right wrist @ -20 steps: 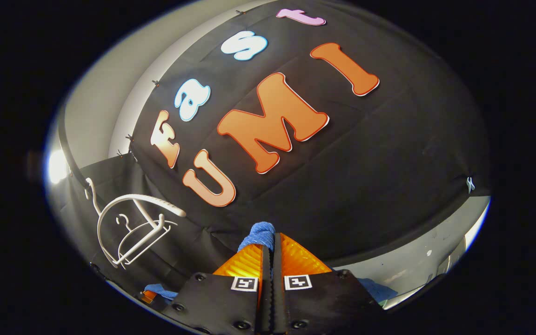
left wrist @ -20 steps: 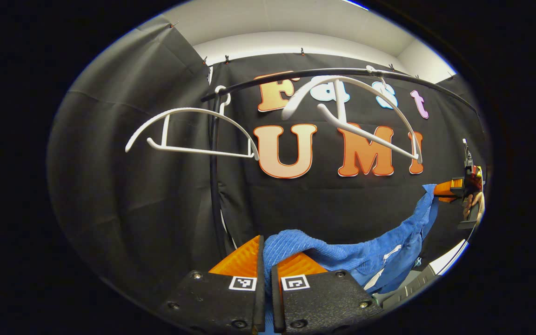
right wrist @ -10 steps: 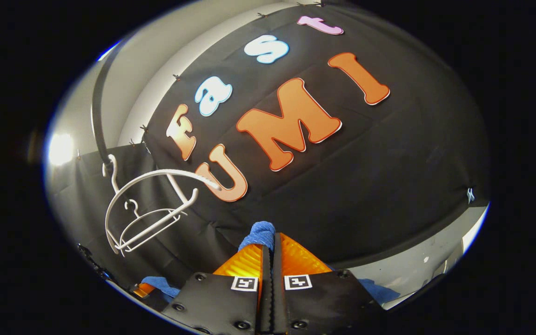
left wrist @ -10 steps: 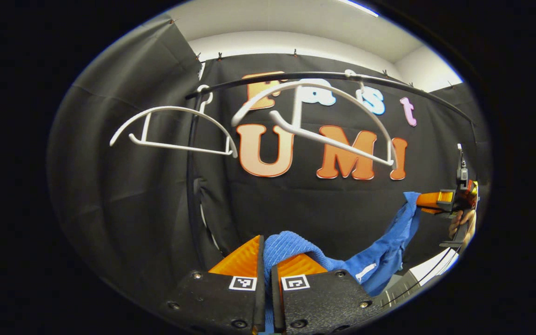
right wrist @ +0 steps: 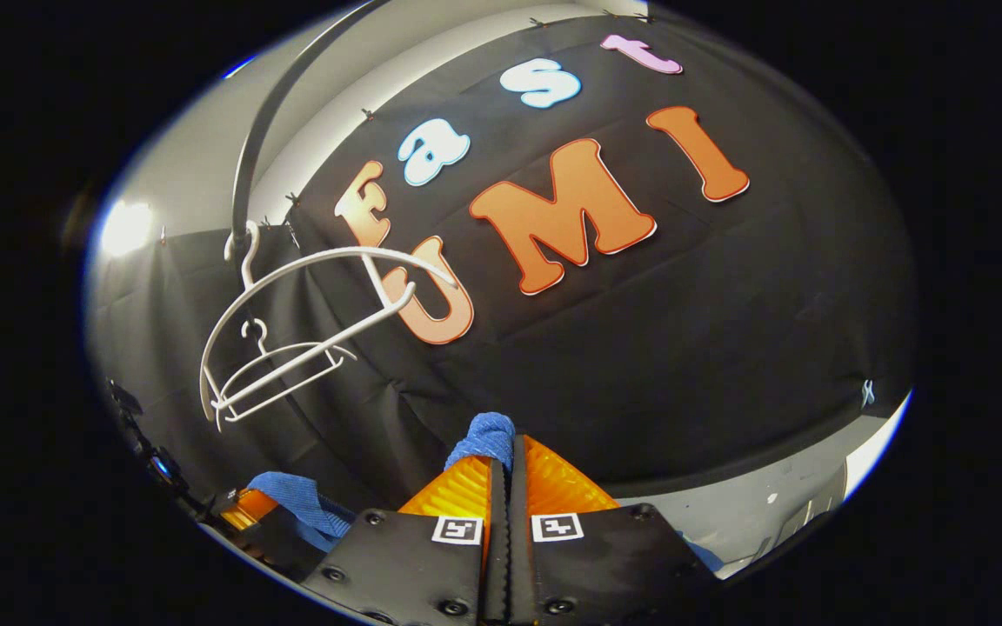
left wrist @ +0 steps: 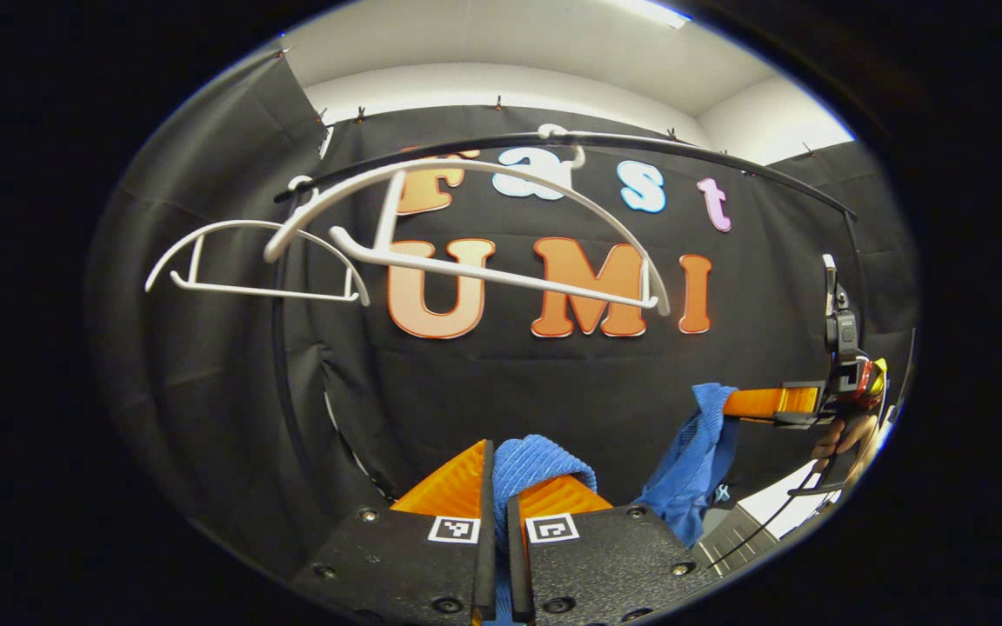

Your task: Grasp the clothes on the hanger with both hands and then place them into the laundry hamper below.

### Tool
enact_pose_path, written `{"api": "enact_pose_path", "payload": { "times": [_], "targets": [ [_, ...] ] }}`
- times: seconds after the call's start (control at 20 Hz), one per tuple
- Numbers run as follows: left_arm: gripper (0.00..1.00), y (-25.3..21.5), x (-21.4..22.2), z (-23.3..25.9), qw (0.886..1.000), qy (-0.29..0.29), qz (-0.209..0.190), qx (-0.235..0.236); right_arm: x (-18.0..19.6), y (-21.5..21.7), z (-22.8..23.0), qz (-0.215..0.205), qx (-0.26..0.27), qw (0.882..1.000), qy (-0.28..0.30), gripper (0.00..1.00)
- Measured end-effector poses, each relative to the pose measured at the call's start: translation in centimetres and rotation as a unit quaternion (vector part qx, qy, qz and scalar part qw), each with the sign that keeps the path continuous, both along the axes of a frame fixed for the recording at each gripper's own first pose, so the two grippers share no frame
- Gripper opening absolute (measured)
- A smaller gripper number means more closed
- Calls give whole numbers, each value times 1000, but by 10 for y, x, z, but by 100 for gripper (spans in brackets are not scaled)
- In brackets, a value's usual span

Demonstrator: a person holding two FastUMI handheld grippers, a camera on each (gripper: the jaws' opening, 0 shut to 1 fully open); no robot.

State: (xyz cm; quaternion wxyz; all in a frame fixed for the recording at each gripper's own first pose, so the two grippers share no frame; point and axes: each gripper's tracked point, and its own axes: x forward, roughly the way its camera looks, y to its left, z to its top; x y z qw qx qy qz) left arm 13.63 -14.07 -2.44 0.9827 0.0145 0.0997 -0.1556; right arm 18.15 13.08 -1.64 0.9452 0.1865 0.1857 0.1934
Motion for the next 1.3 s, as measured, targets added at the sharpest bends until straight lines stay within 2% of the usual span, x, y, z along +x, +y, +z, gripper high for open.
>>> {"api": "enact_pose_path", "payload": {
  "times": [0.2,0.35,0.7,1.05,1.3],
  "targets": [
    [5,-29,-3,-20,1000,15,-26,-7,-7,-4,-17,-10,-30,999,-14,7],
    [8,-49,-6,-35,999,31,-40,-15,-12,-5,-34,-14,-49,998,-21,7],
    [7,-52,2,-90,998,49,-29,4,-21,-1,-82,-5,-86,996,-31,7],
    [7,-36,5,-151,997,81,1,21,-29,2,-149,0,-115,993,-10,7],
    [7,-33,-1,-216,991,134,8,23,-37,4,-200,9,-146,989,16,7]
  ]
}}
